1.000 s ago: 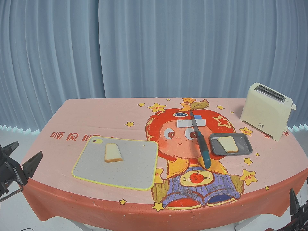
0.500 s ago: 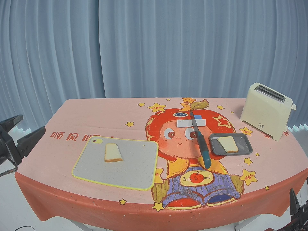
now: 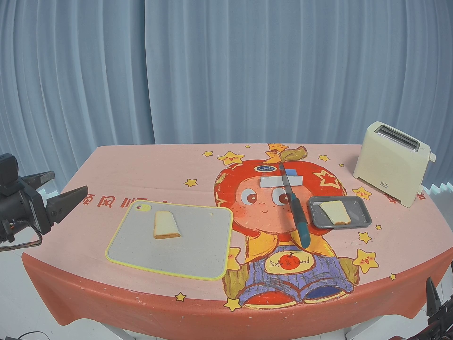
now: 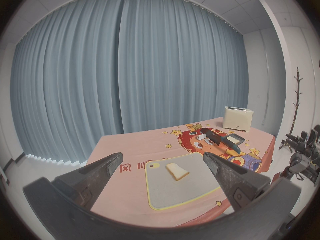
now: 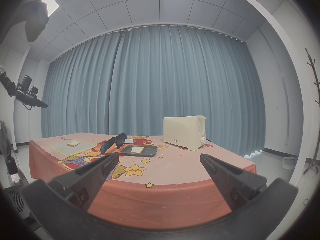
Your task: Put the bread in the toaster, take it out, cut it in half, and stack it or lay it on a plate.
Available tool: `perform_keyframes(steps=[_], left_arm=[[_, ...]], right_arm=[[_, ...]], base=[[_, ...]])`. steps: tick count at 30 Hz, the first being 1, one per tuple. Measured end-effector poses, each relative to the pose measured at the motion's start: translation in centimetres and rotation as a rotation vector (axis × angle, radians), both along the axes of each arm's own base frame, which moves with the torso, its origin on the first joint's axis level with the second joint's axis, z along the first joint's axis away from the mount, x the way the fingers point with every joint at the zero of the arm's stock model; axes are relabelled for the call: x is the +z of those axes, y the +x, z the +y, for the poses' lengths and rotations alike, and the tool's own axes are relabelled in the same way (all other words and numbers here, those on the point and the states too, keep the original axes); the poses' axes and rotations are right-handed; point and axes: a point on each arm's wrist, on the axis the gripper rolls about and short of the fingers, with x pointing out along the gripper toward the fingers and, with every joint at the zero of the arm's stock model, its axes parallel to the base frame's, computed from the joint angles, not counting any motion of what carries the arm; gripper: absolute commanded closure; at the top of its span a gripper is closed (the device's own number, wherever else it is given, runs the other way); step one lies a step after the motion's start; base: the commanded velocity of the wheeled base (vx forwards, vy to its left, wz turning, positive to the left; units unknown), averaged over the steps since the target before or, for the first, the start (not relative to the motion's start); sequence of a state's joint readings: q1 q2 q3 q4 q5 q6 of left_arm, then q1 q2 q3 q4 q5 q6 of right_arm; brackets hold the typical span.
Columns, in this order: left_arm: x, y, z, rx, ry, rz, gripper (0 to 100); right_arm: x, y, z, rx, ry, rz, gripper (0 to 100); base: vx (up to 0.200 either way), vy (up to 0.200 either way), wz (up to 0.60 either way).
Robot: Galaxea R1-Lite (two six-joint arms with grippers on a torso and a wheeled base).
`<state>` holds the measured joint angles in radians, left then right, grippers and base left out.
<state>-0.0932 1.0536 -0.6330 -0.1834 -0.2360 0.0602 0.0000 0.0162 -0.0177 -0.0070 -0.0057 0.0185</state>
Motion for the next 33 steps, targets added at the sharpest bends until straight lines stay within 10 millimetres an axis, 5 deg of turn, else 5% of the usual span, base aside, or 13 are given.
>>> perform_keyframes(steps=[20,33], left_arm=[[-3.3,4.5,-0.5,0.043,-0.016,0.208,0],[-5.9,5.5,-3.4,0.087,0.058,0.321,0]], right_arm=[[0.0,0.0,0.0,0.000,0.000,0.000,0],[0.0,0.0,0.0,0.000,0.000,0.000,0]], base=[[0.000,0.000,0.00],[0.000,0.000,0.00]])
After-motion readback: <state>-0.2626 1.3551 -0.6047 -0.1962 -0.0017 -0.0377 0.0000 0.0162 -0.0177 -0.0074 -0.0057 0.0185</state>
